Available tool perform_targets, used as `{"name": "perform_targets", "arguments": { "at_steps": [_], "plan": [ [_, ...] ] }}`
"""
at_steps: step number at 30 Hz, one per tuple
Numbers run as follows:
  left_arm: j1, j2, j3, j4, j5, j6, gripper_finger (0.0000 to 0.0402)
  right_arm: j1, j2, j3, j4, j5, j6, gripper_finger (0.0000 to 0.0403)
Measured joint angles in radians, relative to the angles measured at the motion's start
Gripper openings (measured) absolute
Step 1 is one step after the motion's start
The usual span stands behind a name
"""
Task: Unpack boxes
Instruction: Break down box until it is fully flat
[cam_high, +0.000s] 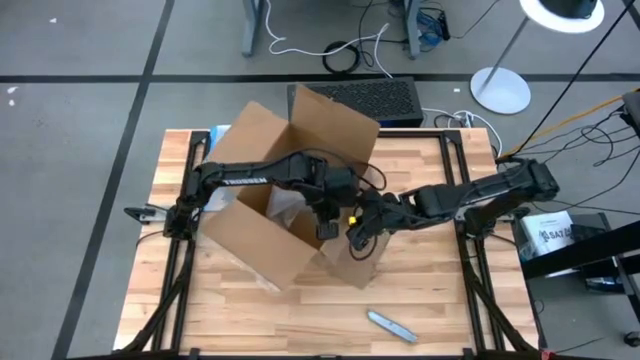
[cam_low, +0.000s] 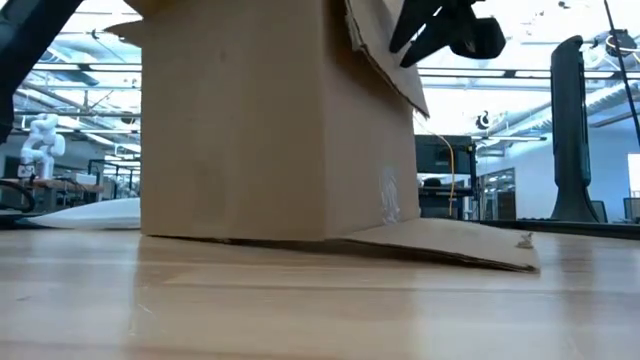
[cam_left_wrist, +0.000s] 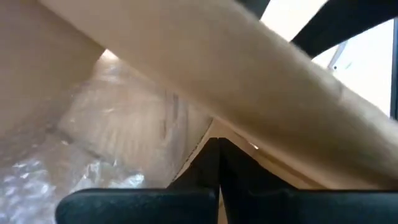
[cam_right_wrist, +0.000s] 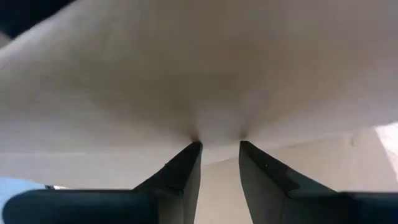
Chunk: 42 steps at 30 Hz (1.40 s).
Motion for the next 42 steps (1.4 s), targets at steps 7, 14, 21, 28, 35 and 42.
{"name": "perform_targets", "arguments": {
  "at_steps": [7, 14, 21, 28, 35, 42],
  "plan": [
    [-0.006, -0.022, 0.070, -0.071, -0.055, -0.014, 0.0004, 0.037, -0.028, 0.036, -0.182, 0.019, 0.029, 0.0100],
    [-0.003, -0.125, 0.129, -0.139, -0.121, -0.027, 0.0004, 0.061, -0.068, 0.127, -0.327, 0.076, 0.045, 0.0100],
    [-0.003, -0.306, 0.138, -0.269, -0.227, -0.155, 0.0004, 0.074, -0.080, 0.257, -0.422, 0.121, 0.038, 0.0100],
    [-0.017, -0.526, 0.139, -0.271, -0.217, -0.405, 0.0004, 0.157, -0.080, 0.491, -0.548, 0.093, -0.011, 0.0100],
    [-0.129, -0.674, 0.043, -0.270, -0.109, -0.629, 0.0004, 0.270, -0.082, 0.620, -0.643, -0.071, 0.017, 0.0100],
    [-0.259, -0.831, -0.284, -0.271, -0.166, -0.863, 0.0004, 0.375, -0.081, 0.538, -0.712, -0.078, 0.175, 0.0100]
  ]
}}
